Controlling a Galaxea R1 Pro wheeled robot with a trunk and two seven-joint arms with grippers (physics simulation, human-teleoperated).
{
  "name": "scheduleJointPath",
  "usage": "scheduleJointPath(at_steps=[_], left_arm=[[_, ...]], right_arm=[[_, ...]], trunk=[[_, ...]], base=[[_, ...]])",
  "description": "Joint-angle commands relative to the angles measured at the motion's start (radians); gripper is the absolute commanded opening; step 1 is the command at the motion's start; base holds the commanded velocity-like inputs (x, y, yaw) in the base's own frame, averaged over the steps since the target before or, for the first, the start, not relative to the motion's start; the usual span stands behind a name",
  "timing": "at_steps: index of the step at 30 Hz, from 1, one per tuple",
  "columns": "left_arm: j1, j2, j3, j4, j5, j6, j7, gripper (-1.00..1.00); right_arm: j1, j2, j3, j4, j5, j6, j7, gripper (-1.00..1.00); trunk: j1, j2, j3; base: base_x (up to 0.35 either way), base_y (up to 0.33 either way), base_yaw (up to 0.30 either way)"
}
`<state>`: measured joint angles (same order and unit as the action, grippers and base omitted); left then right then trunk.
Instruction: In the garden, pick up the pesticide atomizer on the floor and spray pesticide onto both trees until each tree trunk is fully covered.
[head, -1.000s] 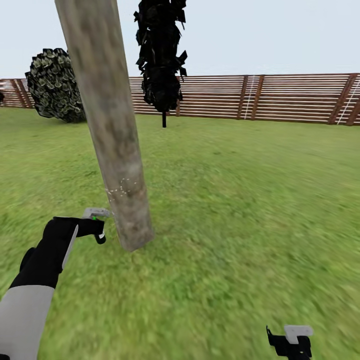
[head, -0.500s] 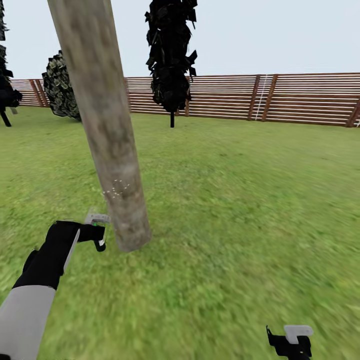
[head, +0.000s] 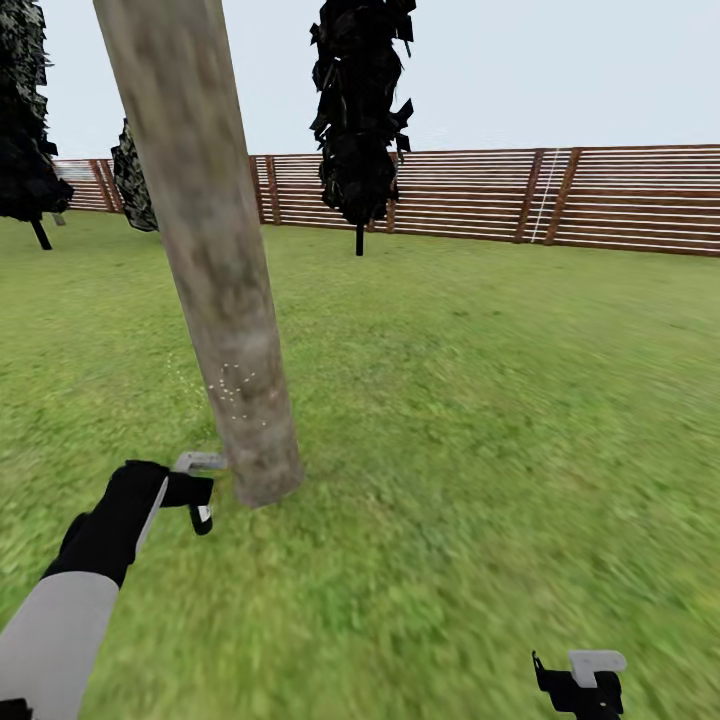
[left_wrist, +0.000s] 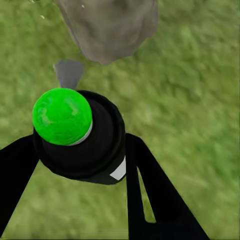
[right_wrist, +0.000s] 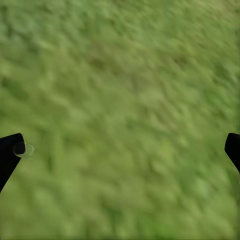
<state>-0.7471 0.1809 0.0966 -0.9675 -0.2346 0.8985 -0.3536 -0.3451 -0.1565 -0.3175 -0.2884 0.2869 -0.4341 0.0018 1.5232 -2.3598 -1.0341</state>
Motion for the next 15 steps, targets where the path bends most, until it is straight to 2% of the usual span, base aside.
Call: scheduleJointPath(at_steps=[1,4,5,6,8,10,13,15], left_arm=[[0.0,-0.002,-0.002,0.01,0.007,-0.026,0.0,-1.0],[0.0,-0.042,-0.006,0.016,0.009,-0.048,0.001,-1.0],[0.0,-0.083,-0.008,0.017,0.005,-0.052,0.003,-1.0],[0.0,-0.104,-0.009,0.018,0.004,-0.054,0.009,-1.0],[0.0,-0.114,-0.008,0.018,0.004,-0.055,0.031,-1.0],[0.001,-0.104,-0.002,0.031,0.004,-0.057,0.052,-1.0],[0.001,-0.019,0.001,0.087,0.005,-0.075,0.064,-1.0],[0.001,0.001,0.001,0.113,0.007,-0.095,0.065,-1.0]], right_arm=[[0.0,0.0,0.0,0.0,0.0,0.0,0.0,1.0],[0.0,0.0,0.0,0.0,0.0,0.0,0.0,1.0],[0.0,0.0,0.0,0.0,0.0,0.0,0.0,1.0],[0.0,0.0,0.0,0.0,0.0,0.0,0.0,1.0],[0.0,0.0,0.0,0.0,0.0,0.0,0.0,1.0],[0.0,0.0,0.0,0.0,0.0,0.0,0.0,1.0],[0.0,-0.002,0.0,0.0,0.0,0.0,0.0,1.0],[0.0,-0.002,0.0,0.0,0.0,0.0,0.0,1.0]], trunk=[[0.0,0.0,0.0],[0.0,0.0,0.0],[0.0,0.0,0.0],[0.0,0.0,0.0],[0.0,0.0,0.0],[0.0,0.0,0.0],[0.0,0.0,0.0],[0.0,0.0,0.0]], base=[[0.001,-0.002,0.0],[0.0,0.0,0.0],[0.0,0.0,0.0],[0.0,0.0,0.0],[0.0,0.0,0.0],[0.0,0.0,0.0],[0.0,0.0,0.0],[0.0,0.0,0.0]])
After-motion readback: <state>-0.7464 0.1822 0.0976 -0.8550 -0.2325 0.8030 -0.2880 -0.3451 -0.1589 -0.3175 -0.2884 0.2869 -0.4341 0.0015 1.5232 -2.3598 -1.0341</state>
